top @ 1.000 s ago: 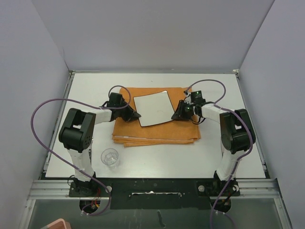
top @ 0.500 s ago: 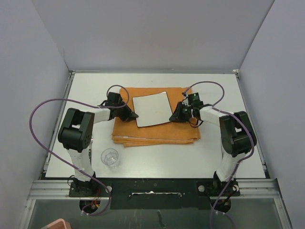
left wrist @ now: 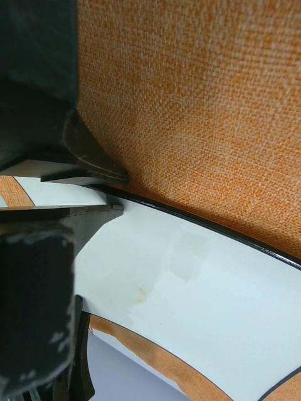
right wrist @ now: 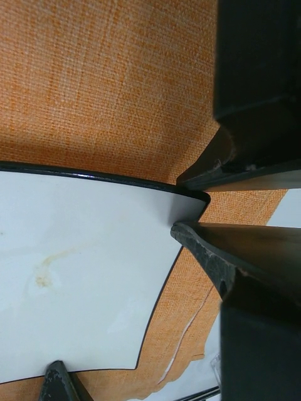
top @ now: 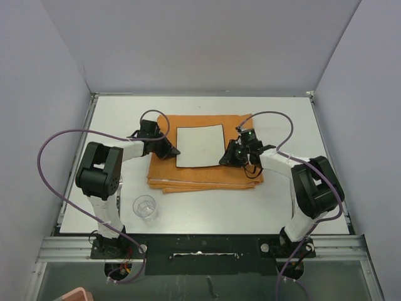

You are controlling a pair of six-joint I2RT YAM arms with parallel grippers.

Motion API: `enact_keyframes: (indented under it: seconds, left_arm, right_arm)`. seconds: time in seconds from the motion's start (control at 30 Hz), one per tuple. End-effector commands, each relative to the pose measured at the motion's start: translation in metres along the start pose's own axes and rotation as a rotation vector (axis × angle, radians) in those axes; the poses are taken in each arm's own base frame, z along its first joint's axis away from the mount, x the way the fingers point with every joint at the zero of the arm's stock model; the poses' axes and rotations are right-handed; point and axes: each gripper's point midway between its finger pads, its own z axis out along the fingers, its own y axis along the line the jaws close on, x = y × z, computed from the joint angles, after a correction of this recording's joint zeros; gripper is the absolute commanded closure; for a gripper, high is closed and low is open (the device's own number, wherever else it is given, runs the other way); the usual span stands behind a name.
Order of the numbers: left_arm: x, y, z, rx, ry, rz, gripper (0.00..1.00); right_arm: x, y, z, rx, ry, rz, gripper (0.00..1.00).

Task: Set the dinner table for one person
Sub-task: Adjust the plate on the napkin.

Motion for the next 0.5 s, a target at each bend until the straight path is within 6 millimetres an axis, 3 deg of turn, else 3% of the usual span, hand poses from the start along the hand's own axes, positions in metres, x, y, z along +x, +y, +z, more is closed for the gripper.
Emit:
enact_keyframes:
  seconds: [0.0, 0.2, 0.47]
  left_arm:
    - [0.0005, -0.0428, -0.0138, 0.107, 0.004, 0.036, 0.98]
    - [0.0017, -0.0434, -0.0171, 0.106, 0.004, 0.047, 0.98]
    - [0.0035, -0.0439, -0.0235, 0.106, 0.008, 0.063, 0.98]
  right_arm:
    - [0.0235, 0.0435, -0.0054, -0.144, 0.037, -0.104, 1.0]
    - [0.0319, 0.0413, -0.0023, -0.131, 0.046, -0.102, 1.0]
    - [0.0271, 0.0406, -0.0048, -0.114, 0.03, -0.116, 1.0]
